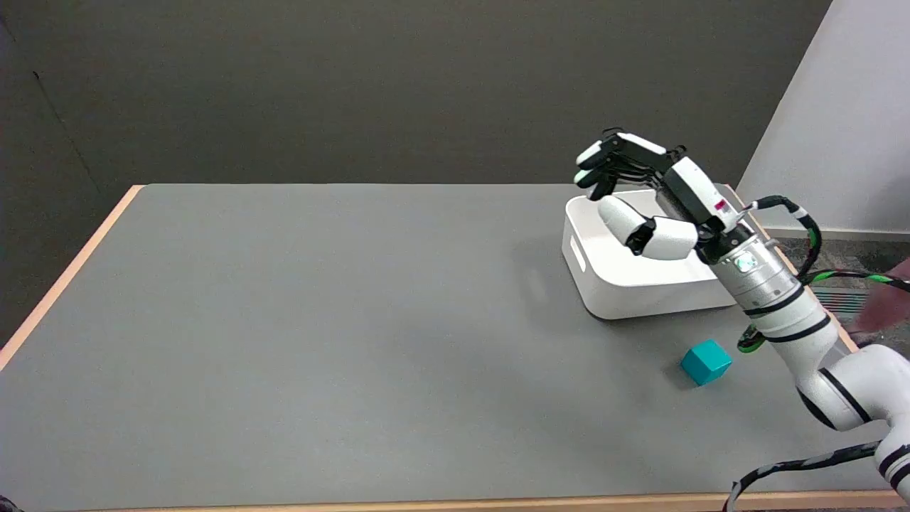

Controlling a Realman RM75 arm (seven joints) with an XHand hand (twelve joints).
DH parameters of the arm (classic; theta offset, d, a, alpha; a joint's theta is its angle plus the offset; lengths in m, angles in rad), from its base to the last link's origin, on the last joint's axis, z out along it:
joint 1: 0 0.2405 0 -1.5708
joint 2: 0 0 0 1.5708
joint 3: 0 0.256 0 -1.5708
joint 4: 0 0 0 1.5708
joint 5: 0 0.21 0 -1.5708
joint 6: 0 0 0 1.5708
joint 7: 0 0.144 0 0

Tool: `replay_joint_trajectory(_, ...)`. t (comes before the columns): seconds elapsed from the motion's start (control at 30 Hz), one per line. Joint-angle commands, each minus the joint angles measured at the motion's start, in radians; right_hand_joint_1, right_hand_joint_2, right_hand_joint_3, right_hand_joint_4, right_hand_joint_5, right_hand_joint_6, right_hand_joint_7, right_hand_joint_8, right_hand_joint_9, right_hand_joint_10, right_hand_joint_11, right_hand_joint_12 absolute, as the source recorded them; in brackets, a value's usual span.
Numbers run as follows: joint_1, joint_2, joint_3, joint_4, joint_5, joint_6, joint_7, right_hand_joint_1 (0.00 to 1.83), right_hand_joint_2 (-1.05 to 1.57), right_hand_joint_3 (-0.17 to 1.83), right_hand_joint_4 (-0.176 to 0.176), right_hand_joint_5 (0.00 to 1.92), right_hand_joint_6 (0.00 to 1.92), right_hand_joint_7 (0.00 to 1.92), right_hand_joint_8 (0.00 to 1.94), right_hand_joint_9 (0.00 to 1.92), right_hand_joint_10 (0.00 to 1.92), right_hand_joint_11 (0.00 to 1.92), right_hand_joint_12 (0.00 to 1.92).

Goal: Pick up blue wooden cube.

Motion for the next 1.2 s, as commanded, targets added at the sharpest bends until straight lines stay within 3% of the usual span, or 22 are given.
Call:
replay_joint_trajectory(0.03,-0.008,0.060,0.082,0.183,0.008,-0.125,0.002,0.72,0.79,0.91,0.095,0.46,1.03,0.70,0.90,0.67,1.30,0.52,1.69)
replay_joint_trajectory(0.27,-0.065,0.063,0.161,0.157,-0.041,-0.059,-0.002,0.72,0.78,0.91,0.093,0.46,1.03,0.70,0.90,0.67,1.30,0.52,1.69)
replay_joint_trajectory(0.6,-0.126,0.024,0.372,0.016,-0.315,0.160,-0.066,0.74,0.74,0.91,0.077,0.42,0.95,0.66,0.82,0.61,1.24,0.45,1.67)
replay_joint_trajectory(0.77,-0.163,-0.007,0.401,0.018,-0.286,0.172,-0.056,0.69,0.69,0.92,0.066,0.41,0.82,0.61,0.73,0.55,1.15,0.39,1.62)
replay_joint_trajectory(1.0,-0.152,-0.006,0.508,0.132,-0.193,0.132,-0.052,0.50,0.61,0.95,0.083,0.35,0.68,0.52,0.61,0.45,0.94,0.27,1.43)
replay_joint_trajectory(1.2,-0.199,0.037,0.598,0.123,-0.193,0.171,-0.031,0.49,0.61,0.88,0.087,0.35,0.66,0.54,0.59,0.42,0.97,0.27,1.44)
